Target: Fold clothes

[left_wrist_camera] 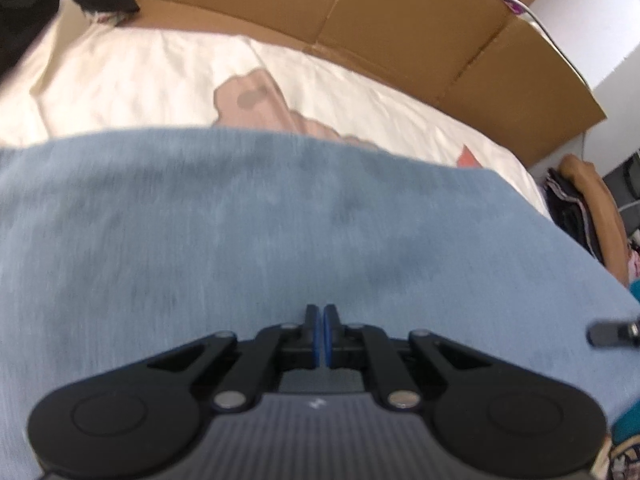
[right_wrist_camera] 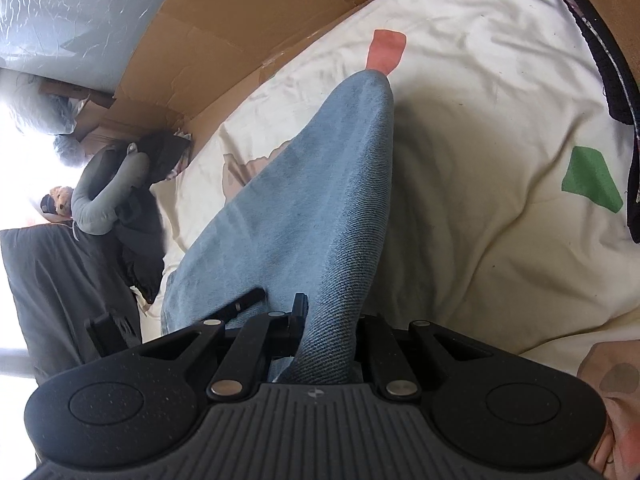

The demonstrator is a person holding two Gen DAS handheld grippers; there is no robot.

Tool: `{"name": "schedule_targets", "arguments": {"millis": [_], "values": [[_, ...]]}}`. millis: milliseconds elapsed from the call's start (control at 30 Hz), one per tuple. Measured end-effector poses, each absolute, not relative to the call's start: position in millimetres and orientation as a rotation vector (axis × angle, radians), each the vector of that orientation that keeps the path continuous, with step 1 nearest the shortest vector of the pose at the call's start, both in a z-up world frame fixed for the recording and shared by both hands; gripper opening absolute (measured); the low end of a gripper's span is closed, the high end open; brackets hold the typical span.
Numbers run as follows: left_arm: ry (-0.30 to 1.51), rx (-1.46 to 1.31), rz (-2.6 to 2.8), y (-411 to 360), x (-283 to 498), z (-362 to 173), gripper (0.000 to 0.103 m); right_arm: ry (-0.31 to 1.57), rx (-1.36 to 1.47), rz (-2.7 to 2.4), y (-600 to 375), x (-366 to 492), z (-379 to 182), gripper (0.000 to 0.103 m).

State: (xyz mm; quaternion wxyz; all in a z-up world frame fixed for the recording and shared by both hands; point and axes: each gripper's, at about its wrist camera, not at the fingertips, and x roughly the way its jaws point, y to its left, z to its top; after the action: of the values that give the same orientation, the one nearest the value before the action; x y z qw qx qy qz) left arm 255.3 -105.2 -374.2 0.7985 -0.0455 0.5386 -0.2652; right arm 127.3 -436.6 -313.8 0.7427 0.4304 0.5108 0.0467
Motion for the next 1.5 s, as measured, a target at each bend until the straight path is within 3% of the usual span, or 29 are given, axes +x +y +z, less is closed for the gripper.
{"name": "schedule_targets", "arguments": {"millis": [567,1000,1500], "values": [[1.072,-0.070,-0.507,-144.8,323.4,-361.3,0.003,1.116,0.955,0.108,-440.1,126.8,-316.3,0.007],[1.069,-0.120,-0.487,-139.4,330.0,-367.2,0.003,1.099,0.822,0.119,-424.1,136.3,-297.9,0.007],[1.032,-0.255,-0.371,-22.8,272.6,-323.6,0.006,1.180,0.389,0.145,-343.0,174.2,-227.8,0.007]]}}
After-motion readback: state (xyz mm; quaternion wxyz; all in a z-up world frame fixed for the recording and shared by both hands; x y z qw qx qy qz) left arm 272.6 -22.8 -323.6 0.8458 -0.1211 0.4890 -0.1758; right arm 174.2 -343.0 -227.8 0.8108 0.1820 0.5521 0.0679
